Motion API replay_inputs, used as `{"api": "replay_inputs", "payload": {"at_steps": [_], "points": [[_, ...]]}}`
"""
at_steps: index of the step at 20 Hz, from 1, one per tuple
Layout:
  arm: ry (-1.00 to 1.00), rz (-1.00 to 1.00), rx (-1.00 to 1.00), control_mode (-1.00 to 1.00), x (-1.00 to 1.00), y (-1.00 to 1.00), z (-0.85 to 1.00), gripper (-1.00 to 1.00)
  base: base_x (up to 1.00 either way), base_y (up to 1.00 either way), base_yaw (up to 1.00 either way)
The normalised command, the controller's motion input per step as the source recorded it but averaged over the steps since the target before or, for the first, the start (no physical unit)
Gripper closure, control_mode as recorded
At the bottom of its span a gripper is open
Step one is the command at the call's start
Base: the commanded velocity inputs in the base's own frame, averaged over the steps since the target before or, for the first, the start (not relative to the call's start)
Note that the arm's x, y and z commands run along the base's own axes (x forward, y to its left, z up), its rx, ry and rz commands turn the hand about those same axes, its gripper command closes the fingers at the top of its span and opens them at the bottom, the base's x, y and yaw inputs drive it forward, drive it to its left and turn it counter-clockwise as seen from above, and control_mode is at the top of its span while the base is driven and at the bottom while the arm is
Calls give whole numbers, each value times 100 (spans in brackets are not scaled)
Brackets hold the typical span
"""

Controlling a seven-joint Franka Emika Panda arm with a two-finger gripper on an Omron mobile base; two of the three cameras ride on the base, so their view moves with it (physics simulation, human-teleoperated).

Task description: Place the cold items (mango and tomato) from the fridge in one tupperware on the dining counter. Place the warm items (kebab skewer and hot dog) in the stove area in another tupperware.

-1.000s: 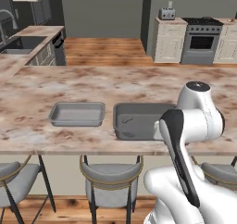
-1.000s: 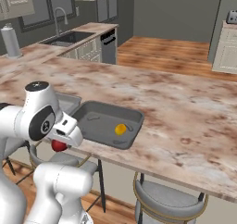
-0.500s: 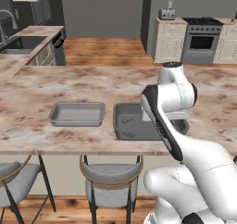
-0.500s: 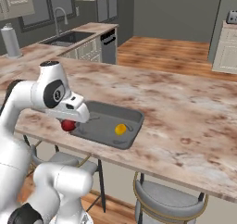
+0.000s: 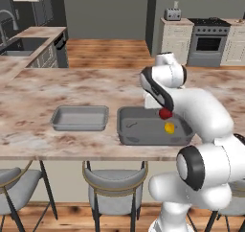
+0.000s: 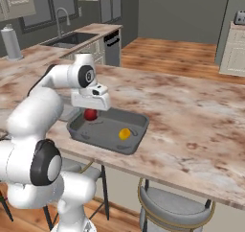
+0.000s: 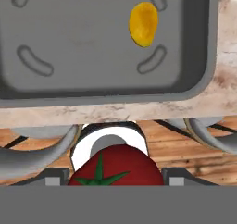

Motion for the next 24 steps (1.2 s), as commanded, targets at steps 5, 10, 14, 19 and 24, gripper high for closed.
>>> {"api": "replay_inputs", "payload": {"at_steps": [5, 10, 14, 19, 24], "points": [[-11, 0, 0, -100, 92, 0, -69, 100, 0, 0, 0], [-37, 0, 0, -100, 27, 0, -82, 100, 0, 0, 0], [-17, 0, 0, -100, 33, 0, -90, 100, 0, 0, 0], [-2, 0, 0, -100, 51, 0, -59, 100, 0, 0, 0], [-3, 0, 2, -100, 66, -4, -36, 100, 0, 0, 0]]}}
